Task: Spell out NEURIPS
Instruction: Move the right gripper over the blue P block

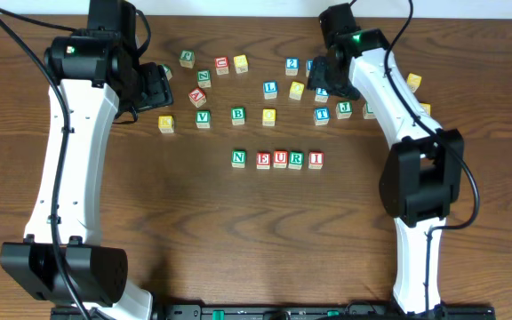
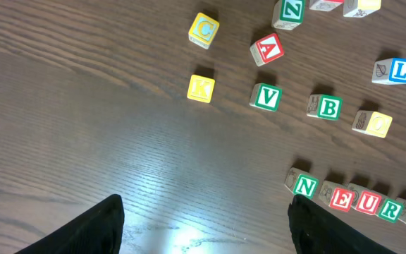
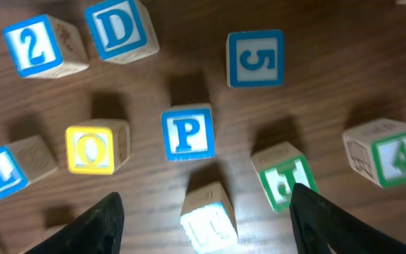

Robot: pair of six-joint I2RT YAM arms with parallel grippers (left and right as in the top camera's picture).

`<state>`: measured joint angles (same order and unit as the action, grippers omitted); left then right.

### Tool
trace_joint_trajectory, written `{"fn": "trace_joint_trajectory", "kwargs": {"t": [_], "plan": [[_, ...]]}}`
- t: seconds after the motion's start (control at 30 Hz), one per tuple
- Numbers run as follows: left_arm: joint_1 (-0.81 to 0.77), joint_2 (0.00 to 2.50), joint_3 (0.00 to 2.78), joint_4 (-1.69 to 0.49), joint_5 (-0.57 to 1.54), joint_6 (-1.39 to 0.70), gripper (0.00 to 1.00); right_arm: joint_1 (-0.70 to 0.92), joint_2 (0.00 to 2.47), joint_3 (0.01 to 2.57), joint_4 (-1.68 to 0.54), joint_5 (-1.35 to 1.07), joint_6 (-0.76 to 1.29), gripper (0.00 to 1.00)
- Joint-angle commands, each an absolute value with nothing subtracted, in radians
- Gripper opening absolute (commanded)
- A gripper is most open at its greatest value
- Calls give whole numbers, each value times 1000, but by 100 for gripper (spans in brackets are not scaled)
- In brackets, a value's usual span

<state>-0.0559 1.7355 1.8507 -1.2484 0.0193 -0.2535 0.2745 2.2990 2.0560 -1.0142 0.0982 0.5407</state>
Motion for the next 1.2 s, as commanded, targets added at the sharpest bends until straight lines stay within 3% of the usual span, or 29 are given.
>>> {"fn": "trace_joint_trajectory", "kwargs": {"t": [0.0, 0.23, 0.73, 0.97, 1.17], "plan": [[-52, 1727, 1863, -1250, 7, -240, 74, 290, 2344, 2070, -983, 129, 545, 68], [-52, 1727, 1863, -1250, 7, -240, 74, 290, 2386, 2066, -910, 138, 545, 59], [-52, 1727, 1863, -1250, 7, -241, 74, 295, 2440, 2065, -855, 156, 545, 58], [-52, 1727, 1863, -1250, 7, -241, 74, 296, 2441, 2065, -855, 167, 545, 46], [-52, 1727, 1863, -1250, 7, -241, 74, 295, 2441, 2065, -858, 174, 536, 44]]}}
